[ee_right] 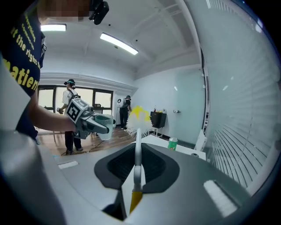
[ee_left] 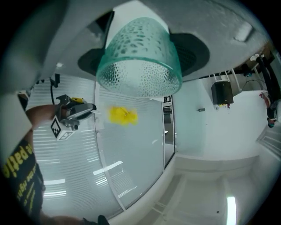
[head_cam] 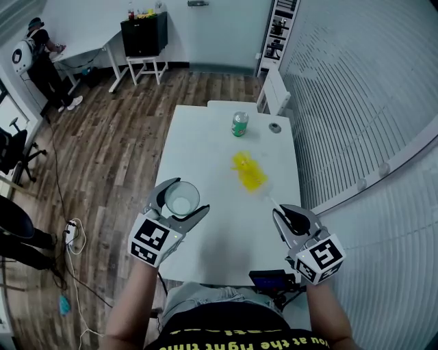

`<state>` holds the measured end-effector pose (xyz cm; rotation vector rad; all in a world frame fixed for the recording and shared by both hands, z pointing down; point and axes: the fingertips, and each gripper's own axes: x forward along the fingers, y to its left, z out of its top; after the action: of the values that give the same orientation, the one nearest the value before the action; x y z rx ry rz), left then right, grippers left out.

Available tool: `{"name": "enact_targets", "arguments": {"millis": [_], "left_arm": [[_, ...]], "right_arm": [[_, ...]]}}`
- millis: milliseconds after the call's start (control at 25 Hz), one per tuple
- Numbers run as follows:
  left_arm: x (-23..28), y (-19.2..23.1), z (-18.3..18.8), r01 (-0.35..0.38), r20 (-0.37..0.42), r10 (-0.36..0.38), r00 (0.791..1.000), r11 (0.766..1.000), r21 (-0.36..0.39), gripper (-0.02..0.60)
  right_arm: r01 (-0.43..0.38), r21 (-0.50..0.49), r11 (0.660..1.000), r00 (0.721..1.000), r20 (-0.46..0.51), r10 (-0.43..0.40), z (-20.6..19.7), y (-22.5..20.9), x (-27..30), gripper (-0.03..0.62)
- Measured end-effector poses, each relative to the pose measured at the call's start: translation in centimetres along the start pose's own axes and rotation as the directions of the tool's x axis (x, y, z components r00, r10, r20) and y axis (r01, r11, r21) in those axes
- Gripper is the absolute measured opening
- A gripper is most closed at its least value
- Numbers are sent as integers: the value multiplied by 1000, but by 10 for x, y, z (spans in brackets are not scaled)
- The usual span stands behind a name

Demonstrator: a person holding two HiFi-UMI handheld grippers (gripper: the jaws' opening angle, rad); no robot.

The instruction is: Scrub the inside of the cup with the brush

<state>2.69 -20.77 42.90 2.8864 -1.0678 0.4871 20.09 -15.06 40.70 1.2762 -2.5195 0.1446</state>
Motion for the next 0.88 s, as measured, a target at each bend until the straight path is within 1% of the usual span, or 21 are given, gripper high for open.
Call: {"name": "enact_targets", "arguments": {"millis": [160, 320, 480, 680, 880], "left_arm": [[-6, 3, 6, -3, 31, 4, 1000, 1000, -15, 408], [-13, 5, 6, 7, 55, -2, 999, 997, -79, 408], [-18, 3, 7, 25, 85, -15, 996, 993, -118, 408], [-29, 5, 9, 28, 118, -14, 993, 992, -121, 408], [-37, 2, 8, 41, 159, -17, 987, 988, -148, 408]], "right_arm": [[14, 58, 998, 1000, 21, -15, -2, -8, -3, 44], [39, 93, 995, 998, 41, -43, 0, -16, -8, 44], [45, 139, 989, 996, 71, -56, 1, -27, -14, 44], [64, 148, 987, 993, 86, -78, 3, -30, -18, 44], [83, 160, 984, 991, 93, -98, 2, -35, -22, 44]]}}
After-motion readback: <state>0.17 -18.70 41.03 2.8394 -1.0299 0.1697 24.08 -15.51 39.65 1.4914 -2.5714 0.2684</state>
